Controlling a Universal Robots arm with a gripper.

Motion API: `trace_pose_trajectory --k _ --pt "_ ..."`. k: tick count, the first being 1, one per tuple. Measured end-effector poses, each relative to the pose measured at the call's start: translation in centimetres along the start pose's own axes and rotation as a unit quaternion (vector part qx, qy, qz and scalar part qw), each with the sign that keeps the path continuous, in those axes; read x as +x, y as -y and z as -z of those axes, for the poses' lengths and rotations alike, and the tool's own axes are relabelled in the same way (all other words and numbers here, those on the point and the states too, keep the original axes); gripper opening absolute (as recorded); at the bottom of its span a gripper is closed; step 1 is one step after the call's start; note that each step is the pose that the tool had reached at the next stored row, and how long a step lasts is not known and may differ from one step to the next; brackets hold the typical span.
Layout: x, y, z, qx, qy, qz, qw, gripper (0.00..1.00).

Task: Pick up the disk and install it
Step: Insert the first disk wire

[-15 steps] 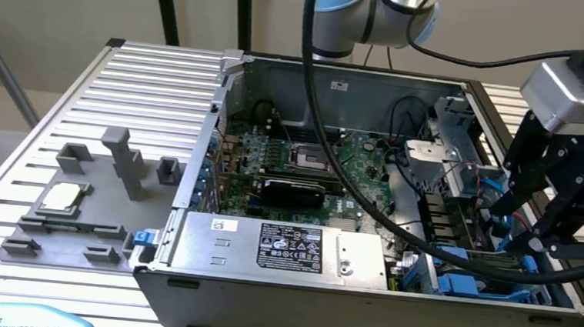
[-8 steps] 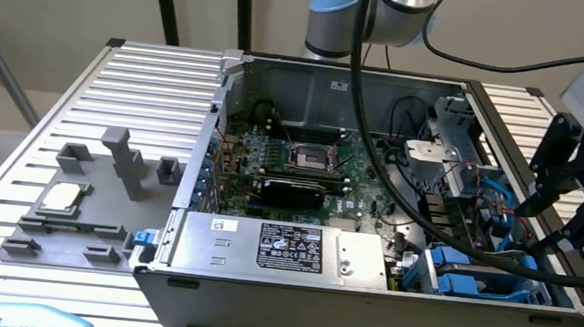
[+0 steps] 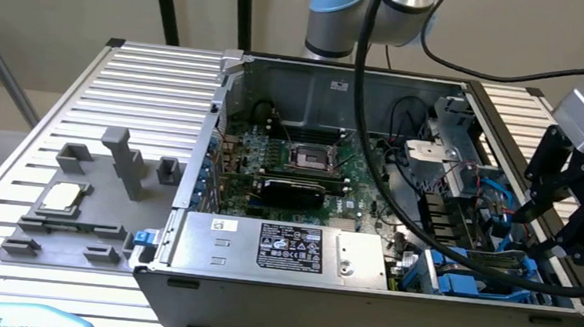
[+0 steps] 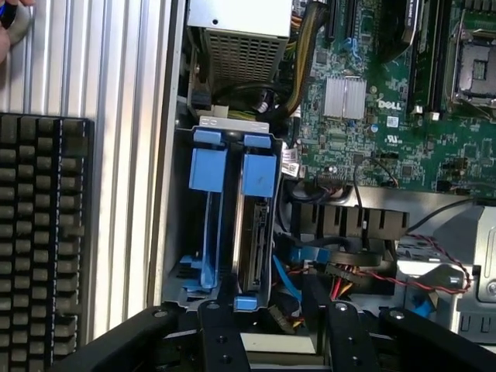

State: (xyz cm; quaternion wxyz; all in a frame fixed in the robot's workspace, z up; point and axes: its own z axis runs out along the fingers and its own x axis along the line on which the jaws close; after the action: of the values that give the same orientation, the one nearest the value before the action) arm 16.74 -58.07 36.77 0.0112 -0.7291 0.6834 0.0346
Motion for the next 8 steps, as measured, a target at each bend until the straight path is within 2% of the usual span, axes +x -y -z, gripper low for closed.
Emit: trace_pose_trajectory --k 4,8 --pt "0.0 -0.04 -0.73 -0.0003 -0.0002 0.005 1.0000 0.47" --pt "-0.3 -0.51 -1.47 0.0000 -0.0003 0.009 1.0000 0.47"
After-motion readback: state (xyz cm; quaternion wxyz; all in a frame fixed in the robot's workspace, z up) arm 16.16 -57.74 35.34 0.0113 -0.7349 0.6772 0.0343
